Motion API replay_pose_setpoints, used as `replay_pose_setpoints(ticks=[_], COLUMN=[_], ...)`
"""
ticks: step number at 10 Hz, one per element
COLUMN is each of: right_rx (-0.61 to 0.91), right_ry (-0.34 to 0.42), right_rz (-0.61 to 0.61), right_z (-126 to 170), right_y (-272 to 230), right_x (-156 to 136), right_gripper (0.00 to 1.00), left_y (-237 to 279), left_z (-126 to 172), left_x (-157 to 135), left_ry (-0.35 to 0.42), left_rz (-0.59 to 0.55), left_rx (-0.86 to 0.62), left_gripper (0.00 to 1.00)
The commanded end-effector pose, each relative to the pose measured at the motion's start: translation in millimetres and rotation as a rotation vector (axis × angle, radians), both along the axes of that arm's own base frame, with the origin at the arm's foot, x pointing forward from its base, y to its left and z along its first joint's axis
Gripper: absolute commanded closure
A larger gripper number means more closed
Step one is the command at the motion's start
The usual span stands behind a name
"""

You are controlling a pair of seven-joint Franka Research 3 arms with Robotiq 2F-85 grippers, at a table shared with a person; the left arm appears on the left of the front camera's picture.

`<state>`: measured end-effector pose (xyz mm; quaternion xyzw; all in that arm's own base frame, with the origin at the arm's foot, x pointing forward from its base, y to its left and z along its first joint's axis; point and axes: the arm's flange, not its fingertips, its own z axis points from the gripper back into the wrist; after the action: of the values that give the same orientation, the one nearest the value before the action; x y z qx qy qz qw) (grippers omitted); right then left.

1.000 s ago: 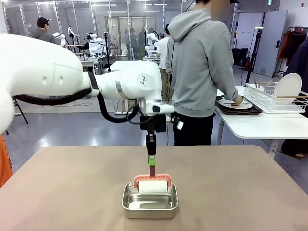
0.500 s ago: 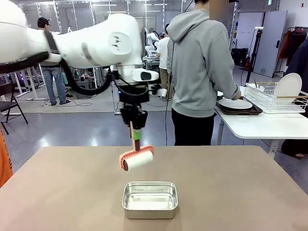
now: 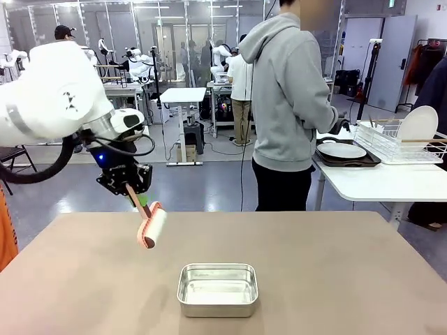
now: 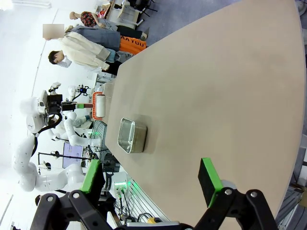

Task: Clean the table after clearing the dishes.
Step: When the right (or left) Handle tray is removed, use the right hand (or left hand) to clean the right (or left) side of the table with the Lint Roller.

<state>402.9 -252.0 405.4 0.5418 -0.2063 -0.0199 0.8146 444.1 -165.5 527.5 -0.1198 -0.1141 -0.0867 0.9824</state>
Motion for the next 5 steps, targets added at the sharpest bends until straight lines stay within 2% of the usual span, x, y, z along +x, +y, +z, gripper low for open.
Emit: replay_pose_setpoints(ticks=[1,5], right_rx=[0.004,0.004], right_ry=[-0.014,-0.014], right_rz=[0.006,0.006], right_z=[2.3,2.3], right_y=[0.8,0.8], right_x=[-1.4,-1.4], right_gripper=[0.00,0.00], left_y=[-8.8,-8.8], left_z=[9.7,9.7], left_x=[4.2,4.2], left_ry=[0.035,0.035], left_rz=[-0.032,-0.032], left_rx=[0.012,0.012], left_gripper=[0.91,0.91])
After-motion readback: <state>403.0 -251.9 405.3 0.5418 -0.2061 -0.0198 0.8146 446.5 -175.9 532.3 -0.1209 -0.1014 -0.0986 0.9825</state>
